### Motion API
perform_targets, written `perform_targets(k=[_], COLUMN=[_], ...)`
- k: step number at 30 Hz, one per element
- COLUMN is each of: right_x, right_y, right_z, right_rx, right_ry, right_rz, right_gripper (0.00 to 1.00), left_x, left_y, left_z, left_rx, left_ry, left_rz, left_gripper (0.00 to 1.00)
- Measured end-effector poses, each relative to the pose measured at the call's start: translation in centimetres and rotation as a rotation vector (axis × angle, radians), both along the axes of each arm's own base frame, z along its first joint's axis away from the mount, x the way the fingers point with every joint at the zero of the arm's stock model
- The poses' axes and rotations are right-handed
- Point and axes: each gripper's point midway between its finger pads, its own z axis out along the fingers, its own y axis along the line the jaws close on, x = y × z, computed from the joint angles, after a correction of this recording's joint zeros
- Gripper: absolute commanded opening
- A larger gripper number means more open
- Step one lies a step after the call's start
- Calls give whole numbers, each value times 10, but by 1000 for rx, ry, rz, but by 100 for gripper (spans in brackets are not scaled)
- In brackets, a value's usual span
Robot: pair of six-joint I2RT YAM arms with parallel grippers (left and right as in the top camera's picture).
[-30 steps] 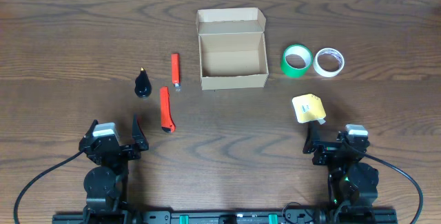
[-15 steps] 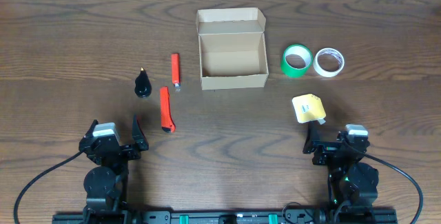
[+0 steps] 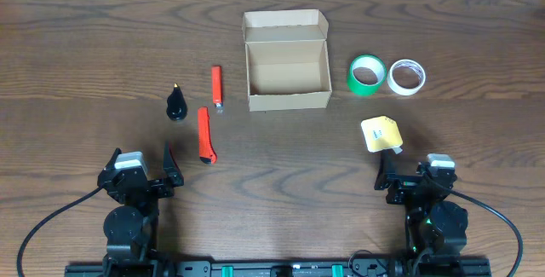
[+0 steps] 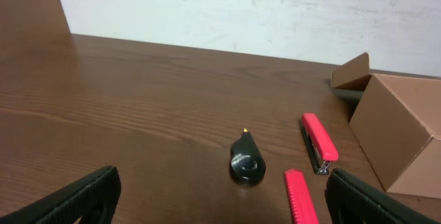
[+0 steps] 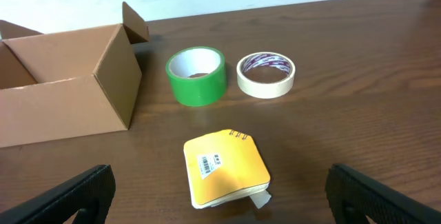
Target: Pack container
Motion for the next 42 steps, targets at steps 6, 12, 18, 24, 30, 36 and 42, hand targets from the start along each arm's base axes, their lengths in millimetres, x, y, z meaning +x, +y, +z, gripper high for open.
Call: perform_targets(k=[6,12,18,24,30,36,42], right_x=[0,12,44,108,184,228,253], right_y=[8,7,0,-5,3,23,16], right_z=[1,33,83,127,182,198,153], right_rx=[33,43,27,-11,-53,-4,100], right_ry=[-2,-75,-1,229,345,344,532], right_rz=[40,29,-16,-31,32,138,118], right_gripper=[99,99,99,99,99,99,99], left_x=[0,0,0,0,0,0,0], left_y=[0,0,0,0,0,0,0], left_z=[0,0,0,0,1,1,1], left_rx=[0,0,0,0,0,0,0], left_ry=[0,0,0,-1,-3,-3,-3], left_rz=[0,0,0,0,0,0,0], left_gripper=[95,95,95,96,96,95,96])
